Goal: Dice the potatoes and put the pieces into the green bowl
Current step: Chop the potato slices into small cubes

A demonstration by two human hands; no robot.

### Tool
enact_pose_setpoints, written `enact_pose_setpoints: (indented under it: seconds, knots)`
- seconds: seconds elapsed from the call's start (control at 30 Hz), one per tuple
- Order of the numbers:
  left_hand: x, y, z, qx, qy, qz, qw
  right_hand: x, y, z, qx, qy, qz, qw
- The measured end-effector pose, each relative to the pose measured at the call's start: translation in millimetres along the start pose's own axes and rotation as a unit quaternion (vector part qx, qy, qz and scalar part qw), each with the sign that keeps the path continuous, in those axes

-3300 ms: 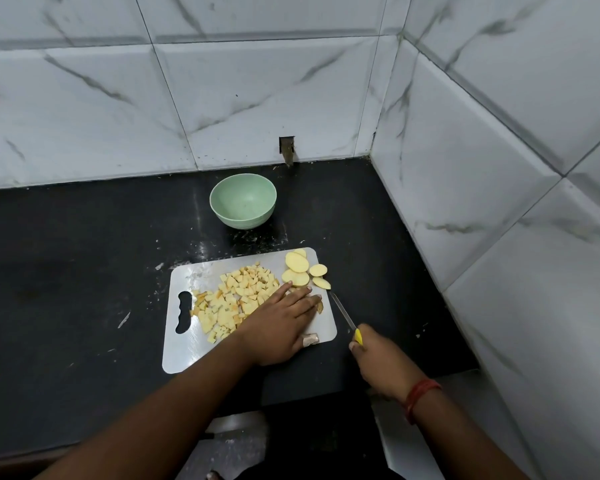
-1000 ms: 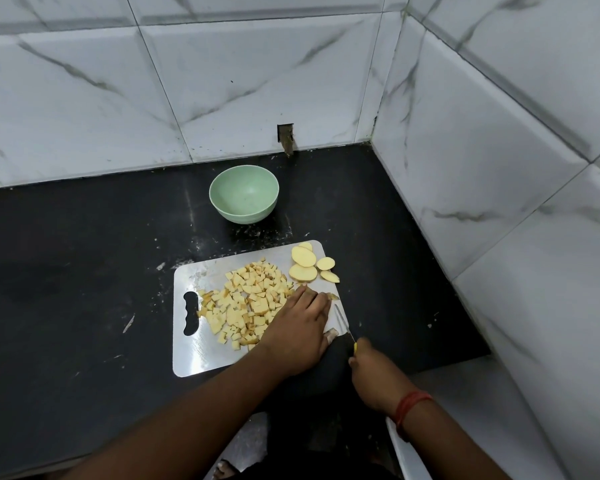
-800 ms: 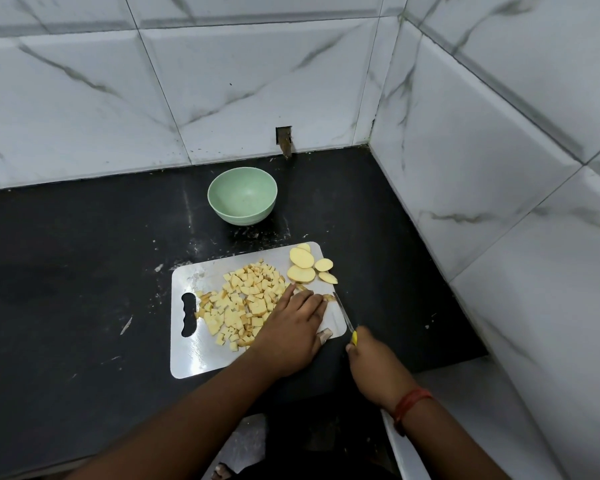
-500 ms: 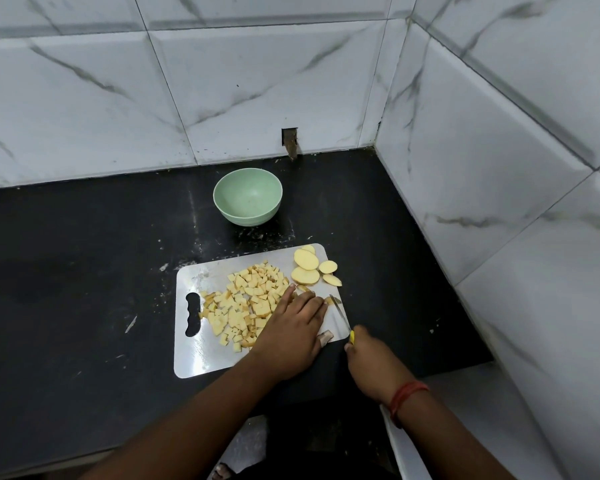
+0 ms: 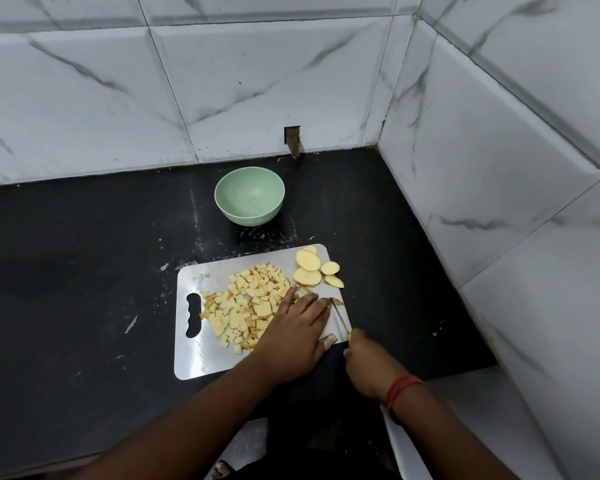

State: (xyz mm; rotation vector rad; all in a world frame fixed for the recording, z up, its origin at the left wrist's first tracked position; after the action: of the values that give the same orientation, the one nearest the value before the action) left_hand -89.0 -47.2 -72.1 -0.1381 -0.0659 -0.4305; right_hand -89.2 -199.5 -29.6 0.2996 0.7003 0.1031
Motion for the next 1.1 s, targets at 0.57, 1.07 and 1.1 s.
enact_pose_setpoints:
  seconds: [0.57, 1.07, 1.1]
  knots:
    - [-4.9, -7.8, -7.8, 0.001, 0.007, 0.044, 0.999, -17.0, -14.5, -3.2, 0.012, -0.018, 0.009, 1.0]
    - [-11.8, -4.2, -9.8, 0.007, -0.011, 0.032, 0.999, -5.2, -4.2, -2.3, -0.009, -0.055, 0.015, 0.998]
    - [-11.7, -4.3, -9.5, 0.005, -0.008, 0.035, 0.999, -4.5, -4.9, -3.8, -0.011, -0.054, 0.014, 0.998]
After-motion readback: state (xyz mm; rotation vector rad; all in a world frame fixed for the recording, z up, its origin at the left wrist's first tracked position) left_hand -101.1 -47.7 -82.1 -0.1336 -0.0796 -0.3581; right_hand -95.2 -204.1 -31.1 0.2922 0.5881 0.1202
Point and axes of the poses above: each hand's wrist, its own x-axis towards the middle knuckle, its own z-axis out of the back of the hand, y = z × x, the point moved 3 cm from there along x, towards the middle knuckle, and after that the axes turned 4 degrees about -x, right-handed, at the moved point
